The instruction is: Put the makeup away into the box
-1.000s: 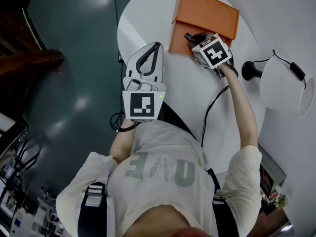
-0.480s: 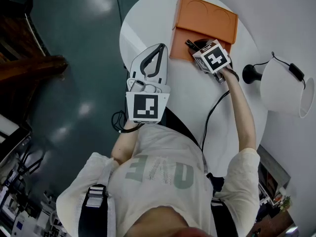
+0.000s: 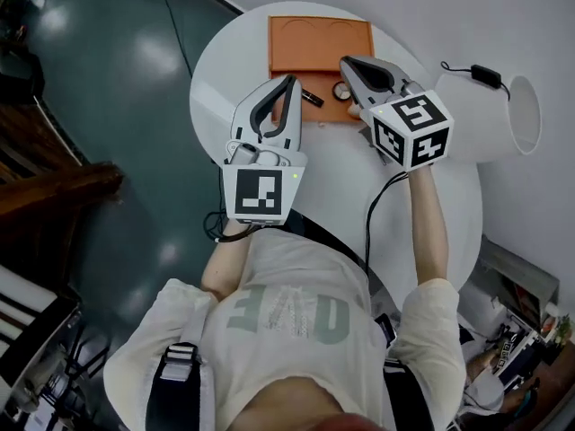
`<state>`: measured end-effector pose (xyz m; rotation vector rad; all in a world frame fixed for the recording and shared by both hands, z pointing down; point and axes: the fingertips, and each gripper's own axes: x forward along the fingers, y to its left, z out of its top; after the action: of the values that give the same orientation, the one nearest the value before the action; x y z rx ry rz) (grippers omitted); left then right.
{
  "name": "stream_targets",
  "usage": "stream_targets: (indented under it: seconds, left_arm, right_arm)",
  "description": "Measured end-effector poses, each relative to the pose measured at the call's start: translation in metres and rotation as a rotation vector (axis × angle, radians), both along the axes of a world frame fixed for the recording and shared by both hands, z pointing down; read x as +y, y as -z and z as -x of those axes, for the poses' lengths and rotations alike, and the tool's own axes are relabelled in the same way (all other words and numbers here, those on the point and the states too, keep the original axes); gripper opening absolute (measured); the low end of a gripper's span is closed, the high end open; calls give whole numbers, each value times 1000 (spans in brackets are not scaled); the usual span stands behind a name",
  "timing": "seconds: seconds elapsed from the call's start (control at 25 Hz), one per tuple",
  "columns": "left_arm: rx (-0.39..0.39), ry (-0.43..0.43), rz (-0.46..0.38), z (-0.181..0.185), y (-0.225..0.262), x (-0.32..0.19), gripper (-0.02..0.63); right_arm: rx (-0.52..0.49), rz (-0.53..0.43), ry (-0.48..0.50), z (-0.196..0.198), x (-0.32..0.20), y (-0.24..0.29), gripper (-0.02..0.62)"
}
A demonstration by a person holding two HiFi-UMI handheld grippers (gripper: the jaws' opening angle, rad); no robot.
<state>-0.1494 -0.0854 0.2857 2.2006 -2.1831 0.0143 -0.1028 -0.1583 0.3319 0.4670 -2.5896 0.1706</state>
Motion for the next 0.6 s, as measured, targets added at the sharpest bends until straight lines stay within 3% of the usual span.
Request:
stream_targets:
  seconds: [0.2,0.4,0.6]
  left_arm:
    - [-13,-203,-69,-75,45,-33,8]
    - [1,-386,-111,-152,82,-43,8]
    - [-1,-508,-101,-206,96,-34,8]
  right_arm:
    - [-237,-188,-305,-91,0,99,6]
    - [-297,-388,-633,-195,29,148,6]
    - [-376,-407,-921,-276,68,150,6]
